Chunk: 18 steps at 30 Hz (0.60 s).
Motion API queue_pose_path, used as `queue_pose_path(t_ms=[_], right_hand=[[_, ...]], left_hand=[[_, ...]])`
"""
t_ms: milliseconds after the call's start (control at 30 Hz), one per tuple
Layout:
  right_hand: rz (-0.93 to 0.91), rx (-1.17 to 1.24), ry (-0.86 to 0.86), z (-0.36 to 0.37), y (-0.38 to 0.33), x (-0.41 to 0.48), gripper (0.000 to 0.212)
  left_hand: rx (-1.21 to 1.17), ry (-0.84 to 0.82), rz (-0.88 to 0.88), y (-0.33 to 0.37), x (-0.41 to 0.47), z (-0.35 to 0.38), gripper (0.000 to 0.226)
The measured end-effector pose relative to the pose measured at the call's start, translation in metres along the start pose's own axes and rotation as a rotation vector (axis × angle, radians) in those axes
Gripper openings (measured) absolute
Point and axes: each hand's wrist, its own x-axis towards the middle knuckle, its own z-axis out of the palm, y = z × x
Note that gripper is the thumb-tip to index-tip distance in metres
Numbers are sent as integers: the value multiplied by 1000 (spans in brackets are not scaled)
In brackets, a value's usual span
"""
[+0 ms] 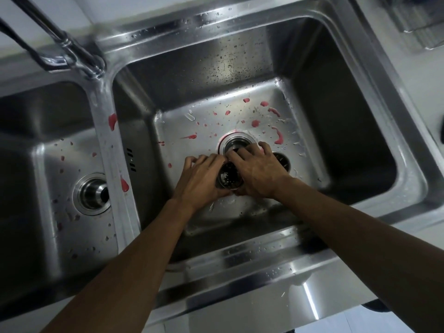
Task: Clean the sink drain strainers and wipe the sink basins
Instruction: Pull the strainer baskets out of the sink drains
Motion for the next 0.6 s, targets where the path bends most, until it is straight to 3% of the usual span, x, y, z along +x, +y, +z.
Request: queue_pose_path(t_ms=[167,367,600], right_hand=[[-1,27,30,-17,7,-12,100],[91,73,181,-72,55,-54,90],[296,35,475,-142,158,-129,55]], left_hand=[[-35,1,26,1,2,-12,72],[-102,95,73,42,40,-51,84],[-97,225,224,154,114,-78,91]])
